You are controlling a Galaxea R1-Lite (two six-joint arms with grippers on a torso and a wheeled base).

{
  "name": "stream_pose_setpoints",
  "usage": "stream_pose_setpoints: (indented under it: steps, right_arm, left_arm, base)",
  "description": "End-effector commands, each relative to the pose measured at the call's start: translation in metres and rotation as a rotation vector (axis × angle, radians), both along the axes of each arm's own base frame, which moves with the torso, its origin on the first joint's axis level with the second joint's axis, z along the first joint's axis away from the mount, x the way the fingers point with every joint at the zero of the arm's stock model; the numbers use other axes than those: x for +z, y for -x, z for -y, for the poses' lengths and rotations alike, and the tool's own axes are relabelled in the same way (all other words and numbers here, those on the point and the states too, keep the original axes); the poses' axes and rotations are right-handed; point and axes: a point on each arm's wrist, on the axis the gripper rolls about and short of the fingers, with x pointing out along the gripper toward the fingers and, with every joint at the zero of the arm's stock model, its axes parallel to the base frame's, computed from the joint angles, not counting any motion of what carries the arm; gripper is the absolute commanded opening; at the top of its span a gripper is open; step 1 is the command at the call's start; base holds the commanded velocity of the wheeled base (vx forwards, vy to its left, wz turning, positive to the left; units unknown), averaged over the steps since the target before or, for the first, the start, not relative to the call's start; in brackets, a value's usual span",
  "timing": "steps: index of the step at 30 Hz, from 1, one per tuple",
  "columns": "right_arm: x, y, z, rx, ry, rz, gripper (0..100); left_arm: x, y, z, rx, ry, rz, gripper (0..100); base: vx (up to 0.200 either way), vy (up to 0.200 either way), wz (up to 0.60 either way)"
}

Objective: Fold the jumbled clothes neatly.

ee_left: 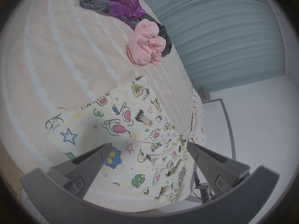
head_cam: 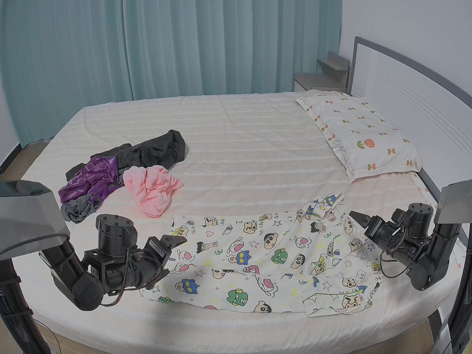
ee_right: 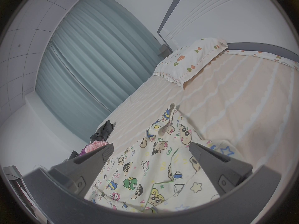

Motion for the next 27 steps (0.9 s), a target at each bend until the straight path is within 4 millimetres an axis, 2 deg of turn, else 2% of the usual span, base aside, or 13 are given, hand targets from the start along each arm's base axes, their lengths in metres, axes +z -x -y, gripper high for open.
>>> stream_pose_setpoints:
  steps: [1,7,8,9,11,12,13,15,18,20,22,26,27]
  right_arm:
    - [0.001,0.0,0.0,0.001,-0.002,0.016,100]
    - [0.003,0.0,0.0,0.001,-0.002,0.021,100]
    - [0.002,0.001,-0.001,0.004,-0.002,0.015,100]
    - [0.002,0.002,-0.002,0.009,-0.001,0.012,100]
    - [0.0,0.005,-0.006,0.02,0.0,0.001,100]
    - [0.0,0.005,-0.006,0.02,0.0,0.001,100]
    - [0.0,0.007,-0.008,0.028,0.002,-0.005,100]
    - [0.0,0.008,-0.009,0.031,0.002,-0.006,100]
    - [0.0,0.008,-0.009,0.031,0.002,-0.006,100]
    - [-0.002,0.009,-0.008,0.031,0.004,-0.02,100]
    - [-0.003,0.011,-0.008,0.032,0.004,-0.027,100]
    - [-0.005,0.012,-0.008,0.032,0.005,-0.035,100]
    - [-0.005,0.012,-0.008,0.032,0.005,-0.035,100]
  left_arm:
    - [0.0,0.0,0.001,0.001,-0.002,0.001,100]
    - [0.007,-0.009,-0.001,0.016,0.001,0.04,100]
    - [0.012,-0.024,-0.007,0.005,-0.056,0.099,100]
    - [0.014,-0.029,-0.01,-0.003,-0.084,0.12,100]
    - [0.011,-0.051,-0.02,-0.027,-0.189,0.145,100]
    - [0.011,-0.051,-0.02,-0.027,-0.189,0.145,100]
    - [0.01,-0.07,-0.026,-0.032,-0.243,0.155,100]
    - [0.008,-0.091,-0.034,-0.06,-0.304,0.178,100]
    - [0.003,-0.102,-0.038,-0.127,-0.336,0.184,100]
    - [-0.007,-0.116,-0.039,-0.249,-0.371,0.181,100]
    - [-0.011,-0.119,-0.038,-0.276,-0.384,0.175,100]
    - [-0.046,-0.137,-0.035,-0.372,-0.483,0.181,100]
    - [-0.046,-0.137,-0.035,-0.372,-0.483,0.181,100]
  base:
    - [0.0,0.0,0.0]
    - [0.0,0.0,0.0]
    - [0.0,0.0,0.0]
    - [0.0,0.0,0.0]
    - [0.0,0.0,0.0]
    - [0.0,0.0,0.0]
    - [0.0,0.0,0.0]
    - [0.0,0.0,0.0]
    - [0.0,0.0,0.0]
    - [0.0,0.0,0.0]
    - [0.0,0.0,0.0]
    - [0.0,0.0,0.0]
    - [0.0,0.0,0.0]
